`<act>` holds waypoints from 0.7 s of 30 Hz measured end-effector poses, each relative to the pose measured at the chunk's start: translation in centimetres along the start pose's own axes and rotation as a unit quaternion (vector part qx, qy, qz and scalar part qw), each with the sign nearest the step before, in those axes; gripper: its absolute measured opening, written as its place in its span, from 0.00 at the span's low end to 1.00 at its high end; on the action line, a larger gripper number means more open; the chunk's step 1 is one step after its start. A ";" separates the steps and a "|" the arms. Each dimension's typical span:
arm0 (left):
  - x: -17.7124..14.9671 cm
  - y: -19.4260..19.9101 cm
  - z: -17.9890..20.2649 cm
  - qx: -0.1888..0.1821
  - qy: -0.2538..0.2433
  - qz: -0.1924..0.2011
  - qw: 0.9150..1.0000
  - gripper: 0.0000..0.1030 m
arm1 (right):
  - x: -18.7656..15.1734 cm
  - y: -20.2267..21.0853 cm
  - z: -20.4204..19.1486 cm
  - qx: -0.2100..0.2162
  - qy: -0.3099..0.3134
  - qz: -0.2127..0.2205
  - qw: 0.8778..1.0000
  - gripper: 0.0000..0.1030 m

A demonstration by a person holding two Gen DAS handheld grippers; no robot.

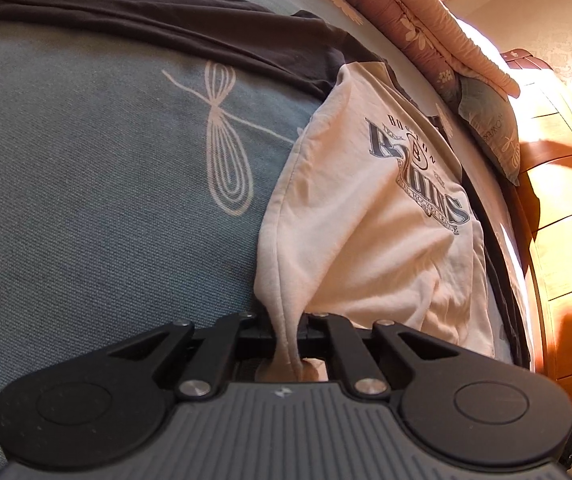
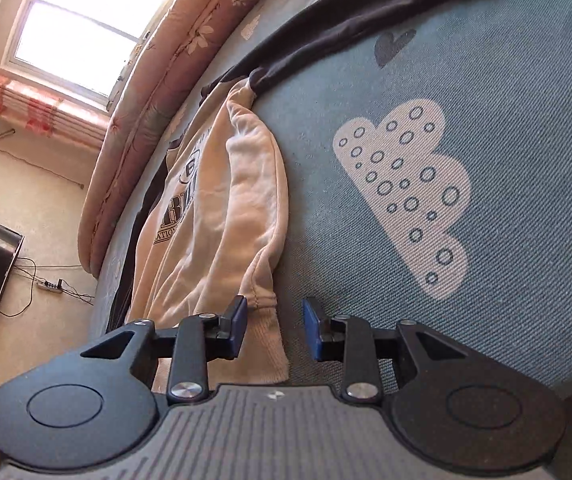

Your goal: Fold clothes

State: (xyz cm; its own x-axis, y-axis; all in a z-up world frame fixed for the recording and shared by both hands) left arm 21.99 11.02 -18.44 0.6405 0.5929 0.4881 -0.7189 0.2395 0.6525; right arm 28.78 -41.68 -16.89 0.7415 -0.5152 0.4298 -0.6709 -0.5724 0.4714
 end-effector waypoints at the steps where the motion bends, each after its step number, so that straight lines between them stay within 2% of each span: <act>1: 0.0 -0.1 0.0 -0.001 -0.001 0.000 1.000 0.04 | -0.1 -0.4 -0.5 0.003 0.009 0.007 1.000 0.34; 7: -0.1 -0.1 0.0 -0.008 0.004 0.004 1.000 0.05 | -0.6 -2.8 -2.9 -0.016 0.082 0.029 0.996 0.34; 10: -0.1 0.0 0.0 -0.013 0.005 0.006 1.000 0.05 | -1.0 -3.1 -3.5 -0.022 0.096 0.024 0.995 0.33; 14: -0.3 0.3 -0.3 -0.030 0.016 -0.001 0.999 0.08 | -1.2 -2.2 -2.3 0.024 0.040 -0.015 0.999 0.33; 17: -0.4 0.2 -0.8 -0.047 0.039 -0.005 0.998 0.09 | -0.9 -1.2 -0.3 0.076 -0.019 -0.054 0.996 0.33; 19: -0.4 0.0 -1.0 -0.056 0.056 -0.006 0.997 0.09 | -0.3 -1.5 0.3 0.095 -0.026 -0.062 0.993 0.26; 21: -0.4 -0.1 -1.0 -0.059 0.064 -0.006 0.996 0.09 | 0.4 -2.0 0.5 0.108 -0.023 -0.067 0.992 0.25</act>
State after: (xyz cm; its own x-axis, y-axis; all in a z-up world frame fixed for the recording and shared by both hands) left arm 21.53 11.52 -19.28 0.6150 0.6803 0.3988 -0.7432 0.3311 0.5814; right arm 30.48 -41.05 -18.02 0.8271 -0.4504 0.3364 -0.5530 -0.7592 0.3433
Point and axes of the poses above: each gripper's, at about its wrist camera, not at the fingertips, and y roughly against the way its jaws point, z to its right, x to its top, the point moved 10 cm from there along -y, roughly the way its jaws point, and after that the axes turned 11 degrees about z, right-handed, at the moved point
